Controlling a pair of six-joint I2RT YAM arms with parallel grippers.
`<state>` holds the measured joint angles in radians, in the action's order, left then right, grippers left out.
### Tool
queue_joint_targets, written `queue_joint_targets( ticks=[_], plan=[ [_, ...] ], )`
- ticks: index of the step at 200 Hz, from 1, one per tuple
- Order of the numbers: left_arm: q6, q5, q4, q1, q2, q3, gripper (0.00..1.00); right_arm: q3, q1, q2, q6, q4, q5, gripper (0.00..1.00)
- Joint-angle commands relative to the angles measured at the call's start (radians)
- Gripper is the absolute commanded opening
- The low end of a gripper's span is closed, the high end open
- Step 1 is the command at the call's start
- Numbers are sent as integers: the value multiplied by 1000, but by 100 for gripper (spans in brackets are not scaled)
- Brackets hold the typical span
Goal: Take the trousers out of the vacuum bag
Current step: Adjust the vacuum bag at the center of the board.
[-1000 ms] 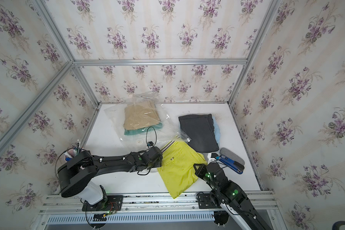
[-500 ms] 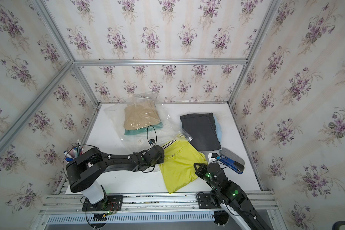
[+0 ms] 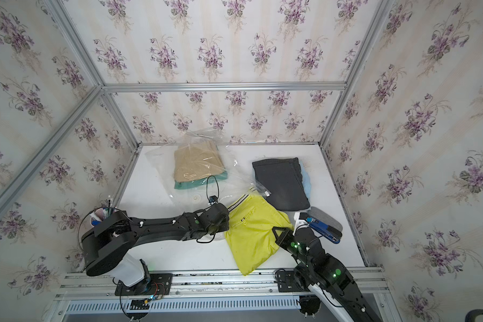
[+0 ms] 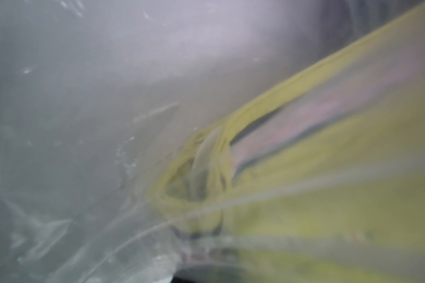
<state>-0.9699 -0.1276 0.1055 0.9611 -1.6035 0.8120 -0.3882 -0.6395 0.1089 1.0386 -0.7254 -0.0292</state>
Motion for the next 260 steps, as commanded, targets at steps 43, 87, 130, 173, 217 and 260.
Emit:
queue_joint_targets(
  ticks=[43,87,130,173,217,260],
  plan=[
    [-21,-32,188,73,73,65,0,-172,2,47,-74,48,-145,0],
    [-20,-76,263,137,108,159,0,-303,1,81,-137,13,-205,0],
    [-18,-92,288,183,128,242,0,-411,1,95,-186,-27,-279,0],
    [5,-84,312,239,92,364,0,-504,1,110,-236,-53,-342,0],
    [68,-92,376,251,36,528,0,-570,1,117,-273,-54,-391,0],
    [190,-140,493,224,-18,745,1,-557,1,140,-283,-30,-388,0]
  ],
)
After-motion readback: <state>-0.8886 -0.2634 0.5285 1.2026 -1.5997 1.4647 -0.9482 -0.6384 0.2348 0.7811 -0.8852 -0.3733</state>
